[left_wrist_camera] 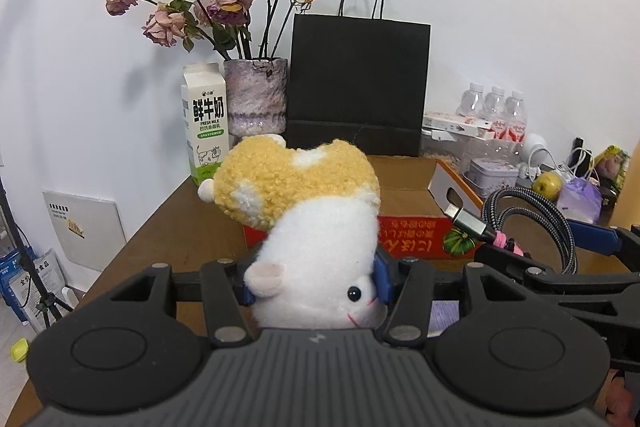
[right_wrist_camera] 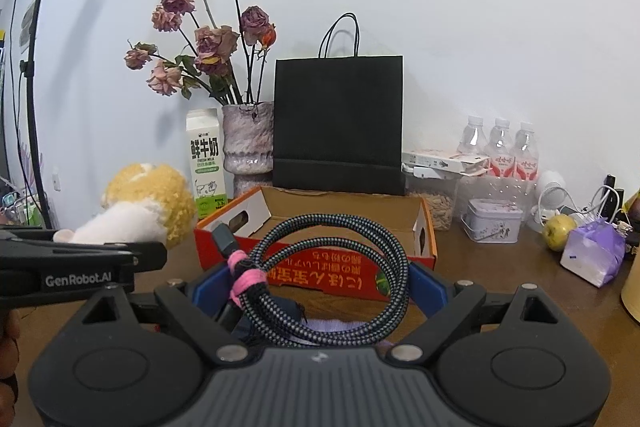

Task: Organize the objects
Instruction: 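Lift the plush toy and cable and carry both toward the red box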

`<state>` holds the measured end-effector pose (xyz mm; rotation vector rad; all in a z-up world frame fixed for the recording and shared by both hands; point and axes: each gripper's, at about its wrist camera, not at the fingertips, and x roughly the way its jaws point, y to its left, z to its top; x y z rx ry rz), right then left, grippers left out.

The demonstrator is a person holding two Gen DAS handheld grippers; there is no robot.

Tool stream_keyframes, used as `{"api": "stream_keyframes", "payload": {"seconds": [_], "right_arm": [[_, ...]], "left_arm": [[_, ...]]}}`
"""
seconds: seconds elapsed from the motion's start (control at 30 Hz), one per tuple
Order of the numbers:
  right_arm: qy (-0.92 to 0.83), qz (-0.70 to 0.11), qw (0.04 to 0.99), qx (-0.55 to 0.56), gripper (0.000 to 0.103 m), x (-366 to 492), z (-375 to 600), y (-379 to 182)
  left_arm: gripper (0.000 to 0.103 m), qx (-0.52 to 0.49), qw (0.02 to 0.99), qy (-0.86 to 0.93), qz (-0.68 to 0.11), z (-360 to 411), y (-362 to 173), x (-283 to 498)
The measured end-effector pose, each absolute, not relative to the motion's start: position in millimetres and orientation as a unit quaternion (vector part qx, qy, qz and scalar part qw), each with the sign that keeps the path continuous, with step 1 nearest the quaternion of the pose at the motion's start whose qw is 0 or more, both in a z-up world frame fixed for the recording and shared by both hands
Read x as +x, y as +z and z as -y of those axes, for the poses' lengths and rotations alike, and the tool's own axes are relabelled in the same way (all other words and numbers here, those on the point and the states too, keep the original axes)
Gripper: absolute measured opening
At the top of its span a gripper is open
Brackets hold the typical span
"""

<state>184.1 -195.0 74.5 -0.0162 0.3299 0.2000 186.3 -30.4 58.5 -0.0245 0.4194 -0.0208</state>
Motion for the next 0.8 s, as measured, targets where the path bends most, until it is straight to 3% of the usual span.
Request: {"api": "stream_keyframes", "payload": {"seconds": [0.8], "right_arm": [[0.092,-0.159,0.983,0.014,0.092,276.2,192.3,92.7]], "left_arm": [[0.052,-0.039,0.982,0.006,-0.186,29.7,67.5,270.4]]}}
